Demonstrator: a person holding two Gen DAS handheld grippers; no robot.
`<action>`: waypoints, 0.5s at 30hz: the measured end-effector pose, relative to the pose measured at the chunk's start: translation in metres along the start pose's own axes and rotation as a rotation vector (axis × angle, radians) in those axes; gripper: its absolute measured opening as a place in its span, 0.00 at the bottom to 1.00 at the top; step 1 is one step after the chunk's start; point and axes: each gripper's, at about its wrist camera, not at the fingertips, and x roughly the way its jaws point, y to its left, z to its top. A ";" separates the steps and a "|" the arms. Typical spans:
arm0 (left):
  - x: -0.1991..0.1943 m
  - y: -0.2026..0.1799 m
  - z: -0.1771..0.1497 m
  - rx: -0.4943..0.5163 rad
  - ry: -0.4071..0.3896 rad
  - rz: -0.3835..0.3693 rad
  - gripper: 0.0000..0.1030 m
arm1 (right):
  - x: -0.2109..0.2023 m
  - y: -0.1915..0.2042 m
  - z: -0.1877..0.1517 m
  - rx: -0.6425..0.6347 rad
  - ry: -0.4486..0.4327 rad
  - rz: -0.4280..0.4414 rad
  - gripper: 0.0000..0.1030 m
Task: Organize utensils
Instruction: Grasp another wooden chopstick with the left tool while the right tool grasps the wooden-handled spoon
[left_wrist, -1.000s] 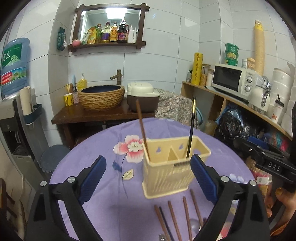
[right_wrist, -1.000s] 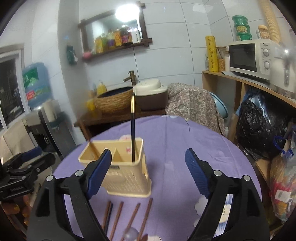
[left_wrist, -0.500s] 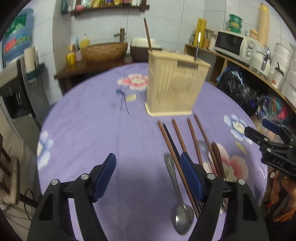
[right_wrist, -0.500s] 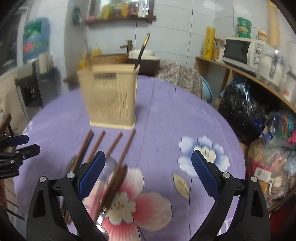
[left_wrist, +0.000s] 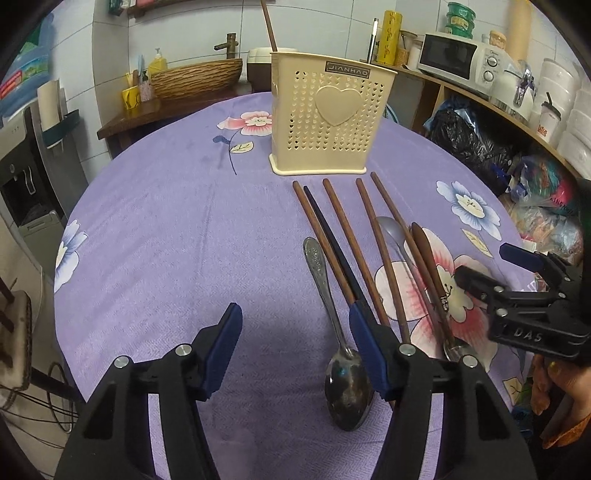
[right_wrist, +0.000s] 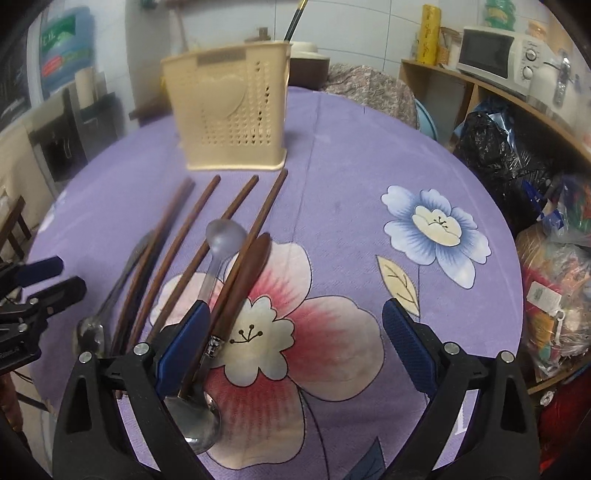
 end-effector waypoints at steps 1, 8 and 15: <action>0.000 0.000 0.000 0.004 -0.003 0.007 0.58 | 0.003 0.003 0.000 -0.003 0.010 -0.006 0.90; 0.000 0.002 -0.001 -0.017 -0.006 0.007 0.58 | 0.018 0.011 0.003 0.002 0.062 -0.026 0.86; -0.001 0.006 0.000 -0.023 -0.004 0.001 0.58 | 0.023 0.001 0.005 0.025 0.085 0.007 0.66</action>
